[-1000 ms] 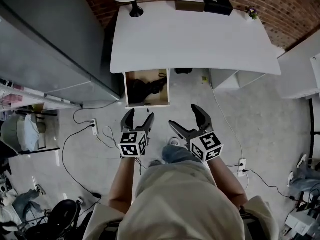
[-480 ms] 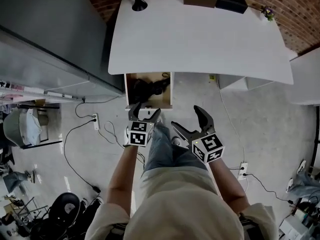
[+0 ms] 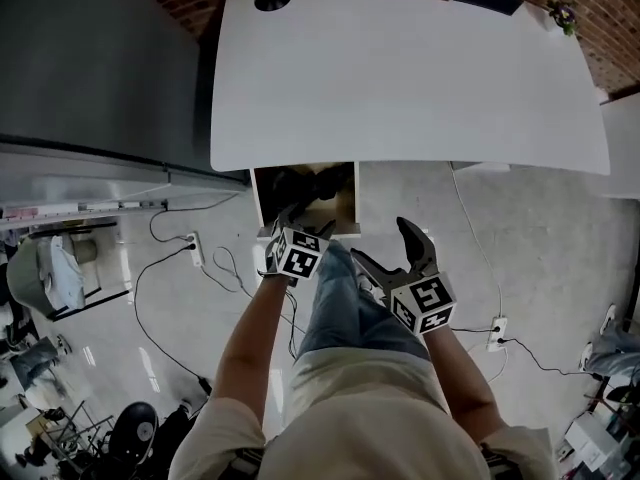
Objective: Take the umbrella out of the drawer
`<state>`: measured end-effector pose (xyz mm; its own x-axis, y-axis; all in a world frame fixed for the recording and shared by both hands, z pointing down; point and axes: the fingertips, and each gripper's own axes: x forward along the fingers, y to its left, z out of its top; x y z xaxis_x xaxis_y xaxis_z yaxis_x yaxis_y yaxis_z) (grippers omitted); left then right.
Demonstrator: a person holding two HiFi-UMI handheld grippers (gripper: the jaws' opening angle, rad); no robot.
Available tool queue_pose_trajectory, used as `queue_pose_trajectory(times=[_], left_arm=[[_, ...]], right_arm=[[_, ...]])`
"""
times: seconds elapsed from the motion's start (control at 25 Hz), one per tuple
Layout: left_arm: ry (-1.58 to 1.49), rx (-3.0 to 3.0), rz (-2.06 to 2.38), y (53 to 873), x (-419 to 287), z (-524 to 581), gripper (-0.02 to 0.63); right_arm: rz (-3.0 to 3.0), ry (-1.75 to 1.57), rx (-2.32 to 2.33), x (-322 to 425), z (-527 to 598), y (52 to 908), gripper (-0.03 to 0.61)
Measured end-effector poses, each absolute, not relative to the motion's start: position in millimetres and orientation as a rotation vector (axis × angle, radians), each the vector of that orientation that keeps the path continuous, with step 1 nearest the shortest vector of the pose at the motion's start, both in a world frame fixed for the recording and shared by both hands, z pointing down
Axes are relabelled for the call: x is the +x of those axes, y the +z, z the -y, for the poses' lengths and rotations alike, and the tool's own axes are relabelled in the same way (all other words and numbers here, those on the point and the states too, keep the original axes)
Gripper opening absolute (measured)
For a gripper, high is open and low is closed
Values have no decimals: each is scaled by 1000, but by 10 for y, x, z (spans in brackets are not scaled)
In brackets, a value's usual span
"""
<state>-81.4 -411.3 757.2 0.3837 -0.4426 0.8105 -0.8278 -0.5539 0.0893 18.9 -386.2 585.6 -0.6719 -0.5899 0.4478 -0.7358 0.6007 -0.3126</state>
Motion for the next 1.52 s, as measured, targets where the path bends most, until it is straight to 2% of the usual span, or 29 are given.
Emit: queue_pose_trajectory(times=[0.64,1.2,1.52], left_arm=[[1413,2140,847,8907,-871,4615,370],[1787,2195,810,9566,-975,4827,366],[1859,2173,762,9542,-1024,4822,253]], right_arm=[[2391,767,1088,28,4348,6900,425],[2336,872,1139,208,4322,7275,425],[2312,887,1153,394,4296,7283,425]])
